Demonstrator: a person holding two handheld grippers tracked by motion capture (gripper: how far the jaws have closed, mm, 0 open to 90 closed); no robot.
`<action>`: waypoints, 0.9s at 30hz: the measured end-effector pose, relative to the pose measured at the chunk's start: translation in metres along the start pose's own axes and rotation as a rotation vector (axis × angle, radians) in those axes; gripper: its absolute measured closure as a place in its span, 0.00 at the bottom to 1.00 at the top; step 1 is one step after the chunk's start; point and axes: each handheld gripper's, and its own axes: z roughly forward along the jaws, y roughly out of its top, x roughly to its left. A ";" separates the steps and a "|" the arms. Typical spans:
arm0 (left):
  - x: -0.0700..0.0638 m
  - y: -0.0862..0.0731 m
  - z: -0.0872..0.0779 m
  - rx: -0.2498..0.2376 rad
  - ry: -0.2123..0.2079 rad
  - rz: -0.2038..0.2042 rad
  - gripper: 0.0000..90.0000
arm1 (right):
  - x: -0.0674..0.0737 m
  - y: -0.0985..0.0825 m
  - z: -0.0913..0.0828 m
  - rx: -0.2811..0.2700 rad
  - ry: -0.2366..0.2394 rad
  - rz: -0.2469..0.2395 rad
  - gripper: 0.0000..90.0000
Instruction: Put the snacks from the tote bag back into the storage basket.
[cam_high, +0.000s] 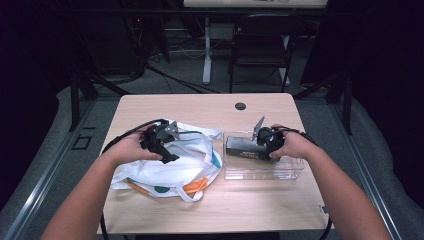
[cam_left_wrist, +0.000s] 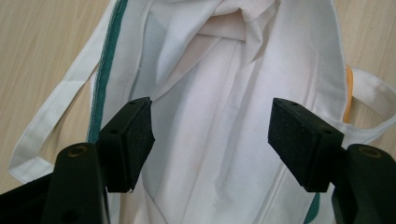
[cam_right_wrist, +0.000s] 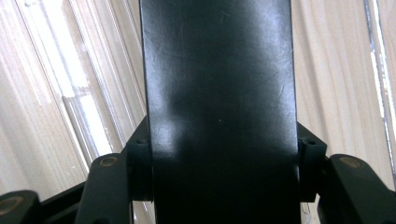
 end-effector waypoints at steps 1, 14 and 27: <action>0.000 0.000 0.001 0.000 0.001 -0.001 0.34 | 0.000 0.000 0.001 -0.004 0.004 0.005 0.46; 0.000 -0.003 0.001 0.000 -0.002 -0.005 0.34 | -0.003 0.001 0.008 0.019 0.005 0.002 0.45; 0.000 -0.003 0.005 0.003 -0.005 -0.010 0.34 | -0.005 0.001 0.013 0.024 0.006 0.003 0.45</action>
